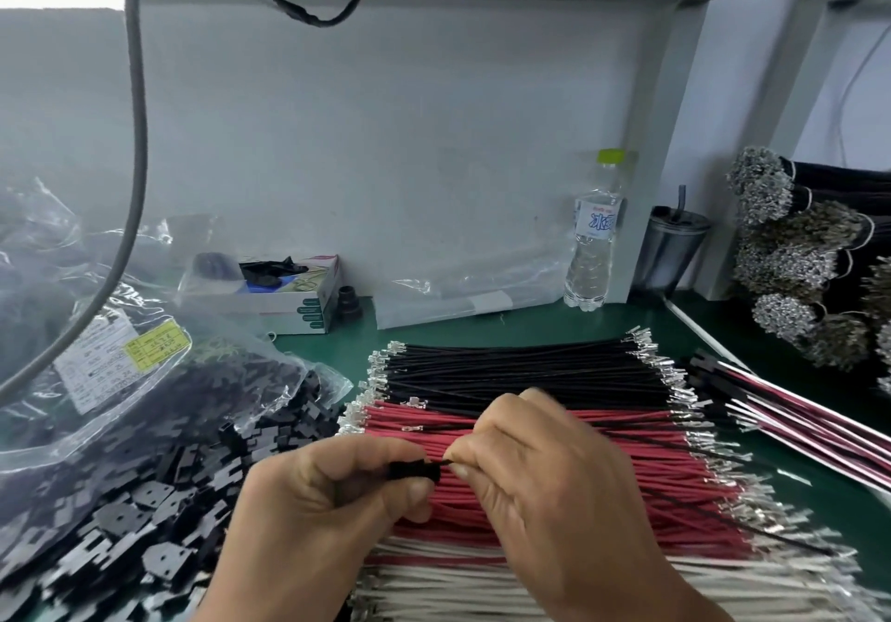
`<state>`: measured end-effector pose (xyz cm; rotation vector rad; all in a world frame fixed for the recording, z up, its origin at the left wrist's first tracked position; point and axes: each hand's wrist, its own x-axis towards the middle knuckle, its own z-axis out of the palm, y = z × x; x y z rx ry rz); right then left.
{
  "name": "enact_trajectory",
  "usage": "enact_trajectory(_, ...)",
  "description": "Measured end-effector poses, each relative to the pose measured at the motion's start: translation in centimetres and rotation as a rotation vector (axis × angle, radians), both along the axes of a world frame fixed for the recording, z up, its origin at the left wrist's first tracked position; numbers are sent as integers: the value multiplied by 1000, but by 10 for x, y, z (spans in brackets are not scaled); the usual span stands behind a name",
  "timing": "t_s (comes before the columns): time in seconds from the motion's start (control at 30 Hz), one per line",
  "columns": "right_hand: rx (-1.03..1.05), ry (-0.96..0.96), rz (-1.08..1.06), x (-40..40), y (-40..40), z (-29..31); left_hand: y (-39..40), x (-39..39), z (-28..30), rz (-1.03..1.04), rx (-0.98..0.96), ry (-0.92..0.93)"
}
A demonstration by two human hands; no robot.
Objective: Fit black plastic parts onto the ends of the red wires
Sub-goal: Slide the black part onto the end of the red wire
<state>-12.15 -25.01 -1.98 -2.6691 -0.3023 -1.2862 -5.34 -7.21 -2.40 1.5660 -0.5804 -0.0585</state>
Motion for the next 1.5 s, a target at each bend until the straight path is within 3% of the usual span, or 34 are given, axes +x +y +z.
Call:
enact_trajectory(0.13, 1, -159, 0, -3, 5, 4, 8, 11, 6, 166, -110, 15)
enact_trajectory(0.23, -155, 131, -21, -1, 11, -3, 11, 18, 4, 186, -166, 99)
enact_trajectory(0.3, -120, 309, -45, 0, 13, -4, 10, 18, 2, 174, -172, 139)
enact_trajectory(0.47, 142, 323, 19, -3, 11, -3, 12, 21, 1, 170, -173, 161)
enact_trajectory(0.67, 243, 375, 103, -9, -9, 9, 17, 24, 4, 189, -226, 213)
enact_trajectory(1.0, 369, 158, 59, -14, -8, 13, 14, 21, 5, -103, -234, 475)
enact_trajectory(1.5, 247, 43, 16, -15, -3, 14, 14, 23, 3, -164, -231, 521)
